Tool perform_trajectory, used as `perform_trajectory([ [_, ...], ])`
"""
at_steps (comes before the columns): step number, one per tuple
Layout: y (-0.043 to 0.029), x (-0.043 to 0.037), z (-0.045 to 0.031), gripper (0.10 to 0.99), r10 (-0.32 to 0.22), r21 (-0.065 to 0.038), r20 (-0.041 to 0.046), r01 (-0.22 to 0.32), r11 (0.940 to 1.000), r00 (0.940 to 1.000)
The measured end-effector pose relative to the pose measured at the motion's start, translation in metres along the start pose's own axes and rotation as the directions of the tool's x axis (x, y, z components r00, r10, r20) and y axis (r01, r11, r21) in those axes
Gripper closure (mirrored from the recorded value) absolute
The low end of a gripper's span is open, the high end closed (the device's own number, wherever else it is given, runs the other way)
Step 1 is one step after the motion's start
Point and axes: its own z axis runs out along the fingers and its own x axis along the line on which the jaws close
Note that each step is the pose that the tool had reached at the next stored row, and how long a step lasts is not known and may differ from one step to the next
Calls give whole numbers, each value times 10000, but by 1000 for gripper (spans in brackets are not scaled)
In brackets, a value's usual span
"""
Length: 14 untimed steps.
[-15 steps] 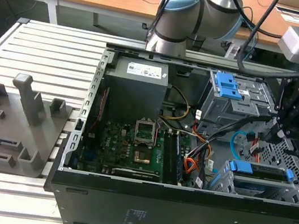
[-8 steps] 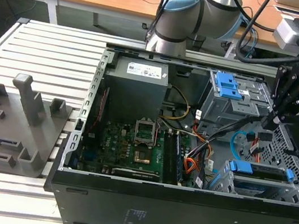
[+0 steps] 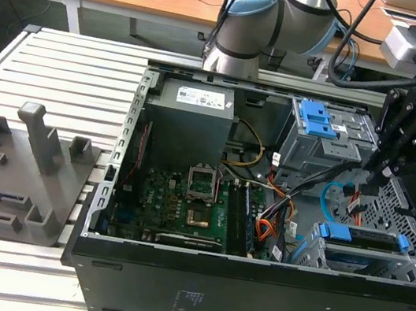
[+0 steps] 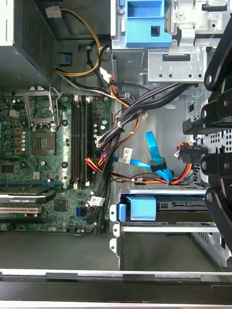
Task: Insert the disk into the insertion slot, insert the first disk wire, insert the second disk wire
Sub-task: 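Insert the first disk wire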
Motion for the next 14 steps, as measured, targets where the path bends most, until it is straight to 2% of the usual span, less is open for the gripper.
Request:
perform_trajectory([
  [1, 0, 0, 1, 784, 52, -1, -8, -52, 10000, 10000],
  [4, -4, -1, 18, 784, 846, -6, -31, -846, 9964, 9964],
  [7, -14, -1, 58, 784, 880, -7, -30, -880, 9961, 9961],
  [9, -19, -1, 130, 784, 909, -6, -44, -909, 9959, 9958],
  [10, -20, -2, 153, 784, 928, -1, -93, -928, 9957, 9956],
  [12, -21, -2, 173, 784, 947, 18, -252, -947, 9955, 9952],
  [13, -21, -2, 177, 784, 956, 31, -369, -955, 9954, 9947],
  [14, -21, -1, 178, 784, 959, 38, -422, -959, 9954, 9945],
])
